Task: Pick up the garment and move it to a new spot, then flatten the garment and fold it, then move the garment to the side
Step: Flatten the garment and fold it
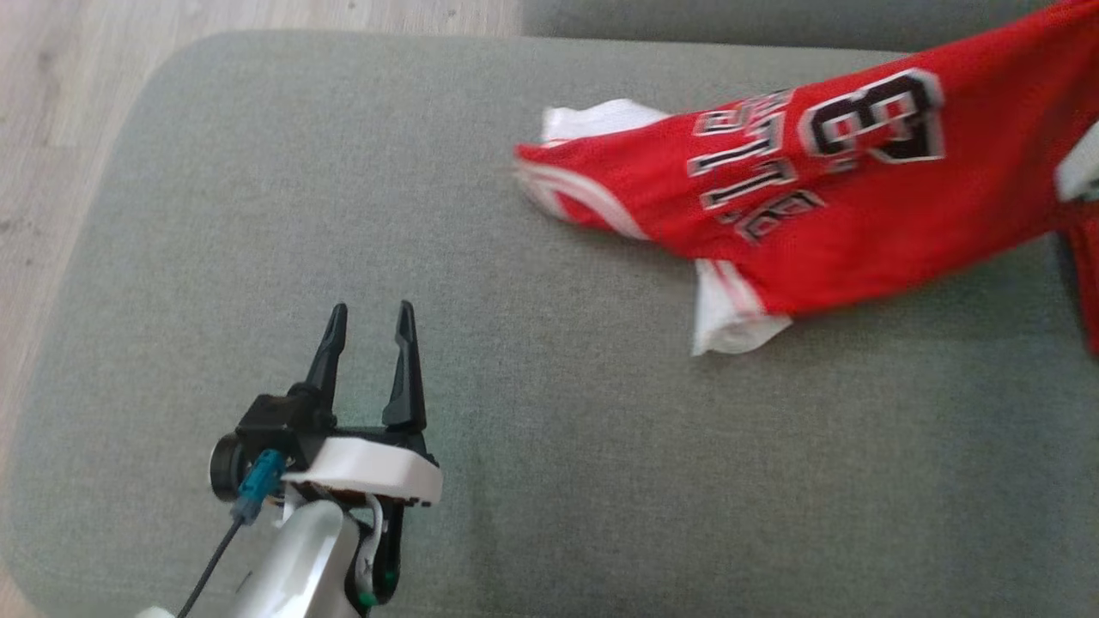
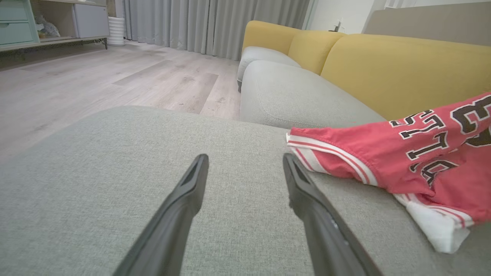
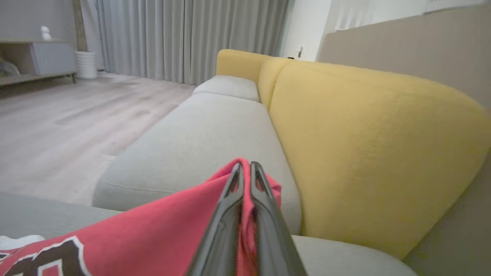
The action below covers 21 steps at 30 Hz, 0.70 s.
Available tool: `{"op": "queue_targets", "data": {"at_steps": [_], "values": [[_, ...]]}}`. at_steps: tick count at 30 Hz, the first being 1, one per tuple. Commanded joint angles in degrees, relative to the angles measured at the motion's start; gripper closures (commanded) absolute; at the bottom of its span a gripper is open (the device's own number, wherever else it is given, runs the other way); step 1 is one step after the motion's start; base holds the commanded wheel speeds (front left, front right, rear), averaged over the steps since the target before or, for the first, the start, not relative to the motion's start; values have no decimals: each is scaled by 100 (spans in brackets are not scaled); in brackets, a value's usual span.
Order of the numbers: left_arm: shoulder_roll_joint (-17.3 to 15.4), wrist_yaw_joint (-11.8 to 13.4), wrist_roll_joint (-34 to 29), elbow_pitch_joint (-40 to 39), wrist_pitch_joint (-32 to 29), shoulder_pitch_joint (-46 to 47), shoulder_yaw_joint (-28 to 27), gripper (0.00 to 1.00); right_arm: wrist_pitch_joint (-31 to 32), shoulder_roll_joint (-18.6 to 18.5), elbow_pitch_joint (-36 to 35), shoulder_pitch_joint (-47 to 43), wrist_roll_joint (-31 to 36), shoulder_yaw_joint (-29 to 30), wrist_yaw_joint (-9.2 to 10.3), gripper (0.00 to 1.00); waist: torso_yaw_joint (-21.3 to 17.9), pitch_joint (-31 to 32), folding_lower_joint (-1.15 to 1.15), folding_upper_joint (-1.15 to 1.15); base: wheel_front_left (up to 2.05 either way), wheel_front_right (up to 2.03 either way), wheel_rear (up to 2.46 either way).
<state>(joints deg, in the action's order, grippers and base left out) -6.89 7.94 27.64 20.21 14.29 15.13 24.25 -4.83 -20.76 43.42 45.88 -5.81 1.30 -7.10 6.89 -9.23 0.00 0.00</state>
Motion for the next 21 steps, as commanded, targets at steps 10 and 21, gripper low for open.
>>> {"op": "queue_targets", "data": {"at_steps": [10, 21], "values": [[2, -129, -162, -98, 71, 239, -325, 0, -631, 448, 251, 419, 960, 400, -39, 0, -107, -79, 0, 0, 0, 0, 0], [11, -207, -181, -43, 71, 101, -373, 0, -998, 1652, -1489, -1410, 120, -41, -39, 0, -659, 311, 0, 0, 0, 0, 0]]}}
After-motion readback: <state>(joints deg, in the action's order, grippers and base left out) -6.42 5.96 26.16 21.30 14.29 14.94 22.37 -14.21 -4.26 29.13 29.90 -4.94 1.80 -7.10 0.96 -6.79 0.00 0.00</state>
